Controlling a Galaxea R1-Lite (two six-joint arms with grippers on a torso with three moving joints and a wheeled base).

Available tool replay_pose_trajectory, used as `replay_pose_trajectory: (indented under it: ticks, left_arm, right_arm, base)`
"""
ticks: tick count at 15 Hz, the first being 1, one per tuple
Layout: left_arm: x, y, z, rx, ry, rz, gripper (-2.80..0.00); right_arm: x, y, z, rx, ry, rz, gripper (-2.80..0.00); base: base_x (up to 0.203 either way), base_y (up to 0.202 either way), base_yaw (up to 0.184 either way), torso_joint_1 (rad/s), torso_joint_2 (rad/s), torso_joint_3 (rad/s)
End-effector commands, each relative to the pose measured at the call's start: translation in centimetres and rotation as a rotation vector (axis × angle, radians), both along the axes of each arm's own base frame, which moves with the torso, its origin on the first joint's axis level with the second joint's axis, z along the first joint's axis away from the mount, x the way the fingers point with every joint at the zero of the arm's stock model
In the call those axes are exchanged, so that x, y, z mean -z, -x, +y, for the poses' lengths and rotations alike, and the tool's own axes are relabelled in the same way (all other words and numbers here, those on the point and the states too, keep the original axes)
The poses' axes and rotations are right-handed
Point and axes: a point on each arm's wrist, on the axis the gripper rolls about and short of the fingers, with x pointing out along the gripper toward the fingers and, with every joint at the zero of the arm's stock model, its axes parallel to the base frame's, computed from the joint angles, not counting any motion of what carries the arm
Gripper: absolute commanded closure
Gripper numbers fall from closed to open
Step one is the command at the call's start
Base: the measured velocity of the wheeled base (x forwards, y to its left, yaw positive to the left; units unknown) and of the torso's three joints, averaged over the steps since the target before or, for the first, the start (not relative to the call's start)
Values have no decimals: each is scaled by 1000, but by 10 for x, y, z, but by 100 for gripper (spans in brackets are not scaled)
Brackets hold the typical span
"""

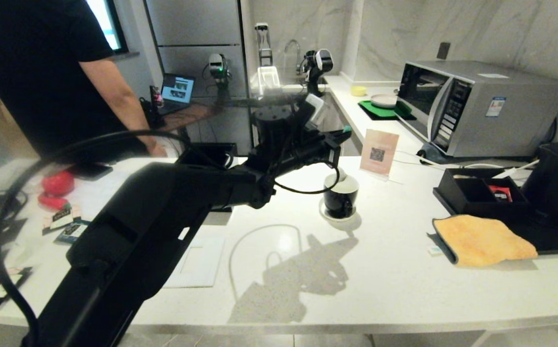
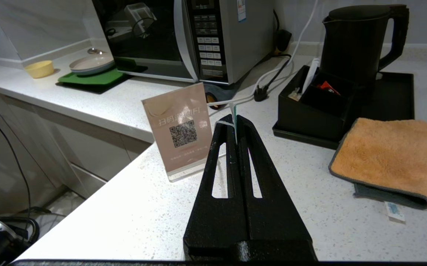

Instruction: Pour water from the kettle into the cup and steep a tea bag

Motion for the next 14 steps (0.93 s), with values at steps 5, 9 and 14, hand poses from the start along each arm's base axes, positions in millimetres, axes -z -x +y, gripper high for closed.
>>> replay_pose_trajectory:
  ticks: [5, 9, 14]
  left_arm:
    - [18, -6, -2, -2, -4, -13, 0]
    - [38, -7, -11, 9, -5, -11, 0]
    - [47, -9, -13, 12, -14, 1, 0]
  right_arm:
    - [0, 0, 0, 0, 1, 1, 0]
    - [0, 0, 0, 1, 1, 1, 0]
    - [0, 0, 0, 1, 1, 1, 0]
  base:
    - [0, 0, 0, 0, 0, 0]
    - [0, 0, 0, 0, 0, 0]
    - [0, 0, 0, 0, 0, 0]
